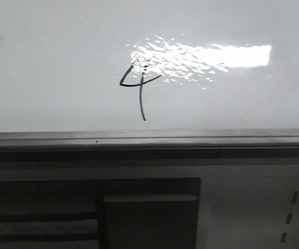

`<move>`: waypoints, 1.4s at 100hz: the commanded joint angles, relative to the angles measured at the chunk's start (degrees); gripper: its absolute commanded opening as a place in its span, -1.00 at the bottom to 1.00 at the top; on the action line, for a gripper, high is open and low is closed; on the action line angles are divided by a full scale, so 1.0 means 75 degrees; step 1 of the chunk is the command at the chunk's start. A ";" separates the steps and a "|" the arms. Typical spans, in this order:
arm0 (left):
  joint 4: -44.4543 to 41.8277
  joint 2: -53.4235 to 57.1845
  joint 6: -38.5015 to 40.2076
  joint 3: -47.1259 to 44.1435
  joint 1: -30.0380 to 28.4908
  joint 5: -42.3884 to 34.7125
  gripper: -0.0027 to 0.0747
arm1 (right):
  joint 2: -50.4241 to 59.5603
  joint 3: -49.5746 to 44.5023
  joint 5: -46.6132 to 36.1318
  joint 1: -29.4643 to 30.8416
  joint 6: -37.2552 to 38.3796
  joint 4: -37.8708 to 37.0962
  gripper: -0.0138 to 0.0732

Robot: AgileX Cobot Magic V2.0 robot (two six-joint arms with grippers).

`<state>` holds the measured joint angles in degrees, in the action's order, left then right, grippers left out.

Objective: Write number 4 on whiteboard

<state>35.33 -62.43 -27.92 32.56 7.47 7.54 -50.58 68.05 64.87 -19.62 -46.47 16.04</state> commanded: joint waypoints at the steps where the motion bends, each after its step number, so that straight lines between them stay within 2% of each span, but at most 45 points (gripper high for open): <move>1: 0.0006 0.0064 0.0021 0.0259 -0.0002 -0.0539 -0.81 | 0.0058 0.0175 -0.0429 0.0028 -0.0011 0.0100 0.15; 12: 0.0006 0.0064 0.0021 0.0259 -0.0002 -0.0574 -0.57 | 0.0058 0.0175 -0.0429 0.0028 -0.0011 0.0100 0.15; 30: 0.0006 0.0064 0.0021 0.0271 -0.0002 -0.0605 -0.30 | 0.0058 0.0175 -0.0458 0.0028 -0.0011 0.0100 0.15; 44: 0.0006 0.0064 0.0021 0.0271 -0.0002 -0.0605 0.03 | 0.0058 0.0175 -0.0458 0.0028 0.0001 0.0100 0.15; 51: -0.0048 0.0064 0.0021 0.0287 -0.0002 -0.0586 0.11 | 0.0058 0.0175 -0.0525 0.0028 0.0354 0.0083 0.15; 61: -0.0593 0.0193 0.0021 0.0542 -0.0002 -0.0141 0.11 | 0.0058 0.0175 -0.0603 0.0028 0.1395 -0.0260 0.15; 64: -0.0809 0.0286 0.0021 0.0680 -0.0002 0.0152 0.11 | 0.0058 0.0175 -0.0603 0.0032 0.1974 -0.0533 0.15; 80: -0.1993 0.0863 0.0021 0.1816 -0.0002 0.2521 0.10 | 0.0071 0.0175 -0.0452 0.0045 0.5144 -0.2941 0.15; 88: -0.2746 0.1158 0.0277 0.2309 -0.0002 0.3546 0.10 | 0.0071 0.0175 -0.0347 0.0045 0.5783 -0.3252 0.15; 98: -0.3805 0.1560 0.1301 0.2757 -0.0002 0.4527 0.10 | 0.0071 0.0034 -0.0519 0.0045 0.6152 -0.3203 0.15; 109: -0.4710 0.2226 0.2497 0.2644 -0.0002 0.4514 0.10 | 0.0215 -0.0468 -0.1306 0.0045 0.6526 -0.3130 0.10; 120: -0.5084 0.2999 0.3178 0.2127 -0.0002 0.3976 0.04 | 0.0675 -0.1258 -0.2476 0.0045 0.6526 -0.2982 -0.13; 140: -0.5053 0.4326 0.3462 0.0798 -0.0002 0.2194 -0.32 | 0.1838 -0.2731 -0.4334 0.0045 0.6526 -0.2982 -0.62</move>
<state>-2.36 -32.87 -3.52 40.59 7.47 34.30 -39.94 49.57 41.98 -19.52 2.39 -5.87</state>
